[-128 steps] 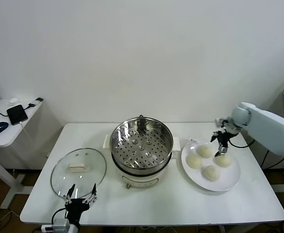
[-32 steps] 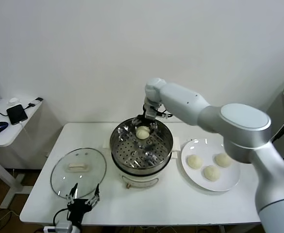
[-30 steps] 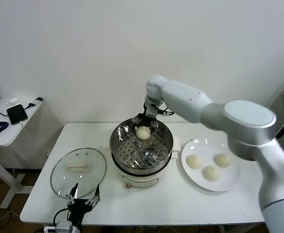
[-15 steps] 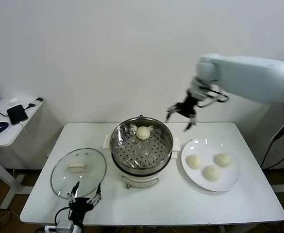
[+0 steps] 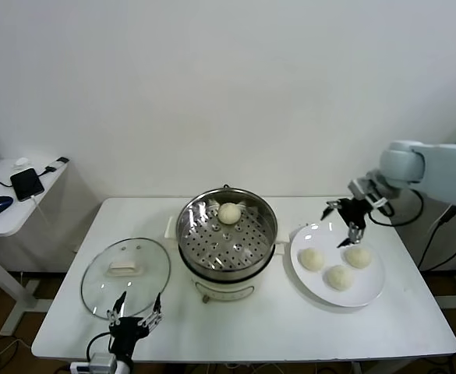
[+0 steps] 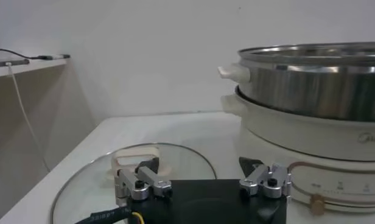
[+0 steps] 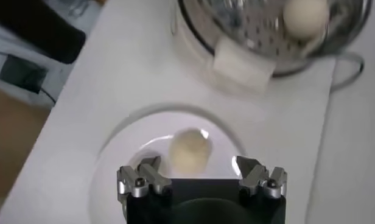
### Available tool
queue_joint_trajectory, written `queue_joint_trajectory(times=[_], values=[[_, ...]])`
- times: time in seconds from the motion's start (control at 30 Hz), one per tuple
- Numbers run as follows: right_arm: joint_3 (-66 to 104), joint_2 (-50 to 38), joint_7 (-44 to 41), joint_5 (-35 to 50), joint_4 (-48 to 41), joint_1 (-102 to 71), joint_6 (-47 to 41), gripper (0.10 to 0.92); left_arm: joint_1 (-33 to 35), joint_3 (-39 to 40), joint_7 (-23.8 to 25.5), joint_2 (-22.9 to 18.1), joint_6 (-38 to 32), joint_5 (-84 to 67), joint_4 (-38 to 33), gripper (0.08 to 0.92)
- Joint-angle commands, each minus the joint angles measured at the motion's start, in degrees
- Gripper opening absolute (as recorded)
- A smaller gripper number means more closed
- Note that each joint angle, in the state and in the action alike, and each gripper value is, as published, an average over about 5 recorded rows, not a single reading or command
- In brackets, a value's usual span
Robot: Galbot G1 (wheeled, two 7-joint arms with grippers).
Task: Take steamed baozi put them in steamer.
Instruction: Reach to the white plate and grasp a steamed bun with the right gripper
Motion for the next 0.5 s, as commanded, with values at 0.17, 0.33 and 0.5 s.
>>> queue_joint_trajectory(times=[0.17,0.33,0.5], values=[[10.8,1.0,2.7,2.3,-5.4,-18.4,-17.5,0.823,0.4,-0.4,0.2,0.0,0.0,0.0,0.2,0.823],[16.1,5.3,2.2,1.2,-11.5,-24.8,-16.9,0.823,0.7,-0.6,0.2,0.1,0.0,-0.1,0.4,0.823],[18.8,9.0,2.0,-0.5,-17.9,-28.4,-15.7,0.823,0.9,-0.6,0.2,0.2,0.0,0.0,0.6,0.823]])
